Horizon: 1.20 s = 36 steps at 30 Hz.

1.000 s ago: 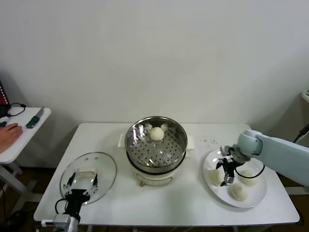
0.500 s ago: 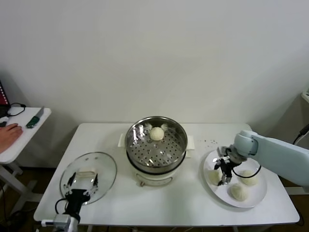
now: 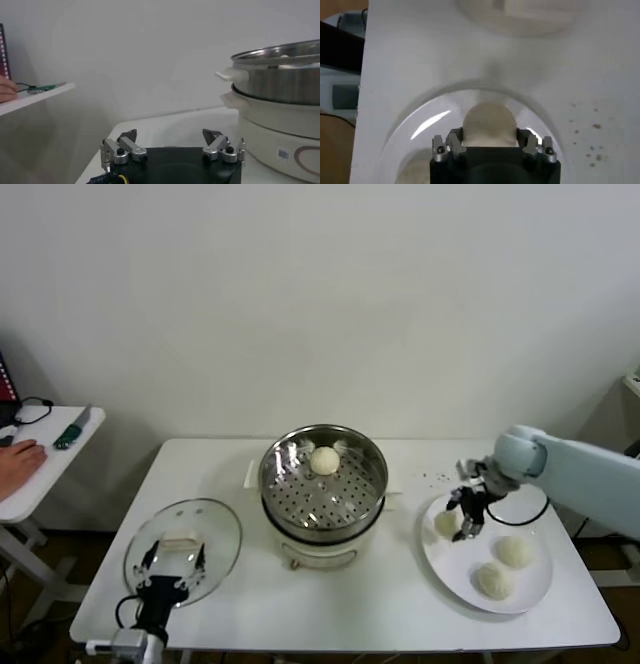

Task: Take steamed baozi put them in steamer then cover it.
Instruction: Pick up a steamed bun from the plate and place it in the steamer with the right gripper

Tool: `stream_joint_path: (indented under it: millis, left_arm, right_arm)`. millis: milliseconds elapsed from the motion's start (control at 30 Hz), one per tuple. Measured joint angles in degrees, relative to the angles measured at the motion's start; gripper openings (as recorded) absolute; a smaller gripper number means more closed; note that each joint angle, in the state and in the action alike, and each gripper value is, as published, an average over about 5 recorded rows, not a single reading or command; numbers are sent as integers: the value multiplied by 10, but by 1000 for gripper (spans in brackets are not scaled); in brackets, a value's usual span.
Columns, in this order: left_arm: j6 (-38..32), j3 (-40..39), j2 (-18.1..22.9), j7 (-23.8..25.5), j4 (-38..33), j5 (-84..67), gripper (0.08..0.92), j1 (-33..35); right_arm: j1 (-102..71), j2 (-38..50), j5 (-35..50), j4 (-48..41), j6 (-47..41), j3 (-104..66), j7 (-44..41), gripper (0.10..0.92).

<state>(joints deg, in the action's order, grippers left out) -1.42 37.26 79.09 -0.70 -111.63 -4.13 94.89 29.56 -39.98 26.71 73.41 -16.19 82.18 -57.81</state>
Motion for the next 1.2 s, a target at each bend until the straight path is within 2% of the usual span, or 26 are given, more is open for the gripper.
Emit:
stream_joint_path:
  millis: [267, 567, 900, 1200]
  left_arm:
    - [-3, -8, -2, 6, -19, -1, 823, 2]
    - [-7, -12, -2, 13, -34, 0, 823, 11]
    - [-7, -8, 1, 19, -48, 3, 823, 17]
    - [-6, -5, 1, 17, -43, 3, 823, 18]
  right_arm:
    - [147, -69, 111, 2, -8, 87, 2, 687]
    - [197, -187, 201, -14, -23, 110, 19, 689]
    - [163, -316, 232, -69, -34, 104, 40, 695]
    - [110, -391, 232, -120, -38, 99, 51, 696]
